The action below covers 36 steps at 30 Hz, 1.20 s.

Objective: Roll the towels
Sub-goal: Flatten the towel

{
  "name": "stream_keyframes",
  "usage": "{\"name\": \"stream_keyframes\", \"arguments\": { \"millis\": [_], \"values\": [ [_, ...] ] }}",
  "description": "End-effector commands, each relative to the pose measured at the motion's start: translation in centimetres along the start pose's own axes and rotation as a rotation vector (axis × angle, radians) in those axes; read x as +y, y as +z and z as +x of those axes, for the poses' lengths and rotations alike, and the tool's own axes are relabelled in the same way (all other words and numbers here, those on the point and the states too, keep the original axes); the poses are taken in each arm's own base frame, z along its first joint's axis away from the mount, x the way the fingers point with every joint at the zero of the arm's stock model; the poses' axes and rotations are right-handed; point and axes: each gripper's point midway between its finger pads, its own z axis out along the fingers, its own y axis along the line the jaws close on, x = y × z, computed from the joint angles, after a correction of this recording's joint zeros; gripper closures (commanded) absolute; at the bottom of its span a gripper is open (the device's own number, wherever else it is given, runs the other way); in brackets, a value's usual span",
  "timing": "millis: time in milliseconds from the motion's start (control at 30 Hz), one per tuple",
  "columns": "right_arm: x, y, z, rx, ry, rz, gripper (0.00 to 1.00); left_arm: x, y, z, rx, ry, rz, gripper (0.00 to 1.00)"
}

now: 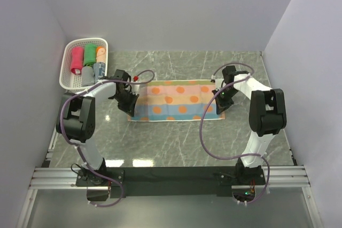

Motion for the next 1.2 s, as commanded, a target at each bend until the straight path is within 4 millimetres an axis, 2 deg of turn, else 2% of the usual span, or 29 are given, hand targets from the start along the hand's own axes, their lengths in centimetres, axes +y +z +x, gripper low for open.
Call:
{"name": "stream_keyframes", "arguments": {
  "millis": [0,300,500,733,800,900,1000,1067,1167],
  "values": [
    [-0.7,0.2,-0.1,-0.014,0.014,0.044,1.00,0.2,0.2,-0.4,-0.003,-0.002,-0.013,0.99],
    [-1.0,-0.3,0.2,-0.006,0.021,0.077,1.00,0.3,0.7,0.1,0.024,-0.002,-0.022,0.99],
    [-2.0,1.0,1.4,0.052,0.027,0.113,1.00,0.7,1.4,0.5,0.045,-0.022,-0.033,0.99],
    [-4.3,2.3,2.9,0.105,0.039,0.225,1.00,1.9,2.3,2.6,0.121,-0.023,-0.089,0.99],
    [-4.6,2.4,3.8,0.127,0.039,0.245,1.00,2.3,2.2,4.1,0.158,-0.011,-0.115,0.99],
    [-4.3,1.7,4.7,0.139,0.041,0.248,1.00,2.6,1.5,6.0,0.196,0.021,-0.141,0.99],
    [-3.7,1.2,5.8,0.157,0.031,0.239,1.00,2.8,0.9,7.0,0.214,0.050,-0.161,1.00],
    [-3.2,1.0,6.3,0.167,0.016,0.228,1.00,2.9,0.9,7.0,0.216,0.064,-0.161,1.00],
    [-1.6,1.1,6.3,0.172,-0.026,0.202,1.00,2.4,1.1,5.4,0.192,0.061,-0.128,0.99]
  ]
}}
